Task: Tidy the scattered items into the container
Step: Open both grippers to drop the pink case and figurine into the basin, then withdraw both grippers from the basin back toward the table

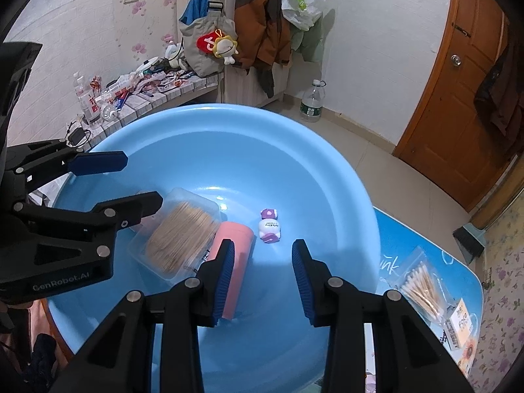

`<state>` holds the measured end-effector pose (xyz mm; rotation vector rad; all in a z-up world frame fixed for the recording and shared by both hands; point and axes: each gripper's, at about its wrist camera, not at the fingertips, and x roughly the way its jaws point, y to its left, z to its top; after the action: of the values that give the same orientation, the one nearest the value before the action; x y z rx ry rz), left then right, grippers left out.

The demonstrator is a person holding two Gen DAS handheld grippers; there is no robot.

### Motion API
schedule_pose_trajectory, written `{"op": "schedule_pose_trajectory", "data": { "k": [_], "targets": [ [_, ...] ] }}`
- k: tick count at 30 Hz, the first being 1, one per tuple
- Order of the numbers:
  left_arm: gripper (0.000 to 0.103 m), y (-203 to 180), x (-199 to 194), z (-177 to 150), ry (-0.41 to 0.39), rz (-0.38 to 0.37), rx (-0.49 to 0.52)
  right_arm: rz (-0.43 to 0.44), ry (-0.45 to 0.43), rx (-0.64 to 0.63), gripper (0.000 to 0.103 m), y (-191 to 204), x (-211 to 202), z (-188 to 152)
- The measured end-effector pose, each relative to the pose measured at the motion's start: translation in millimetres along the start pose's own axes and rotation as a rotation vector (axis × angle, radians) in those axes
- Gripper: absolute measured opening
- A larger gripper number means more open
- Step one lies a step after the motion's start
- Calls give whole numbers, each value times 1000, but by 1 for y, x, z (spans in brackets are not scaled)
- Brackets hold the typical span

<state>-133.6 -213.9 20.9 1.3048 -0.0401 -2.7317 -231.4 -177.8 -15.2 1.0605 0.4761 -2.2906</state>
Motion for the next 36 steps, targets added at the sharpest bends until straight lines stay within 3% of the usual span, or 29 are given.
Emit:
{"op": "schedule_pose_trajectory", "data": {
  "k": [10,13,19,25,29,36],
  "targets": [
    [65,-6,-20,1,-60,23,-16,-26,-49,37,38,2,-23,-6],
    [70,-7,-29,1,-91,29,-35,-37,-72,70,48,3,-34,-10],
    [73,-9,-44,-3,-108,24,-67,-54,-95,104,49,2,-53,-15],
    [78,-23,-64,-8,-141,47,-65,-76,-139,163,52,-2,-88,-28],
    [81,-29,-79,-11,-167,39,-93,-130,-179,196,62,-3,-114,-41],
    [83,-51,-105,-19,-197,36,-92,-162,-202,229,62,-11,-154,-67]
  ]
}}
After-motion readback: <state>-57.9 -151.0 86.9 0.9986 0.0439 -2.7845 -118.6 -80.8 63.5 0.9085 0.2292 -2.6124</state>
